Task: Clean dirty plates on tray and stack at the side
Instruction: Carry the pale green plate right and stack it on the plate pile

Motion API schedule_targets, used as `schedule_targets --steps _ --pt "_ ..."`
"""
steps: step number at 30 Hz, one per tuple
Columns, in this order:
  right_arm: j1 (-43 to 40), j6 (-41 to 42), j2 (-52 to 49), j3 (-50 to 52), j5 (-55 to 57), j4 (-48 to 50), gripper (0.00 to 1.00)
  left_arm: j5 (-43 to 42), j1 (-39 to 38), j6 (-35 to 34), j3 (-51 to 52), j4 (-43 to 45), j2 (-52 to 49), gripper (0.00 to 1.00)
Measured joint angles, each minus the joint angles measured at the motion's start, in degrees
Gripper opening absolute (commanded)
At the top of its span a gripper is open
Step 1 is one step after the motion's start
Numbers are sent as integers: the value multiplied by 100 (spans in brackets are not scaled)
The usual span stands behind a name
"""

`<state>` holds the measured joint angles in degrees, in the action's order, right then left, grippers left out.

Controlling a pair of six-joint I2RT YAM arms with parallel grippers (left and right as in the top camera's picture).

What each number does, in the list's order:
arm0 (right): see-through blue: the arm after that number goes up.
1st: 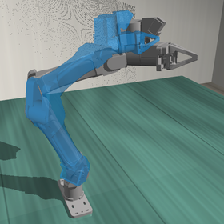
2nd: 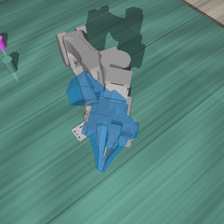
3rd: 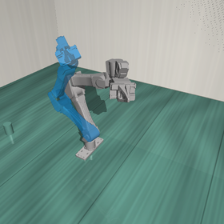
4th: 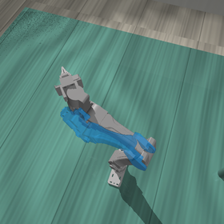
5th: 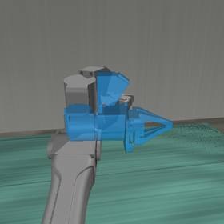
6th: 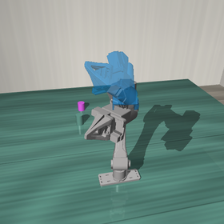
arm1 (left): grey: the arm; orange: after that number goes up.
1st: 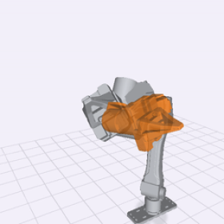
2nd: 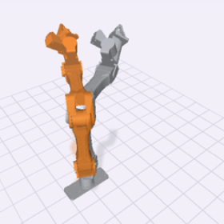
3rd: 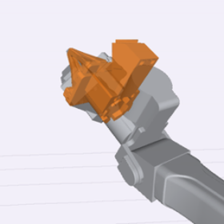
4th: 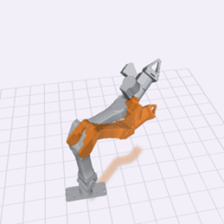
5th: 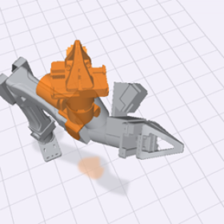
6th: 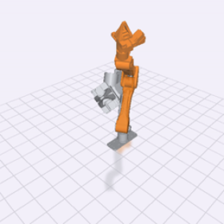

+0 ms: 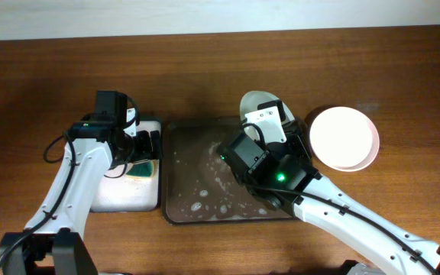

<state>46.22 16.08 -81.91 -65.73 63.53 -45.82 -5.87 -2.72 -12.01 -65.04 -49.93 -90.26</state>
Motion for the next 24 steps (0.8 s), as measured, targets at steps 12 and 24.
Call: schedule_targets --steps 12,24 --pt "-789 20 0 0 -640 302 4 0 -2 0 0 2 0 100" --pt "-6330 487 -616 -9 -5499 177 5 -17 -2 0 -2 2 0 99"
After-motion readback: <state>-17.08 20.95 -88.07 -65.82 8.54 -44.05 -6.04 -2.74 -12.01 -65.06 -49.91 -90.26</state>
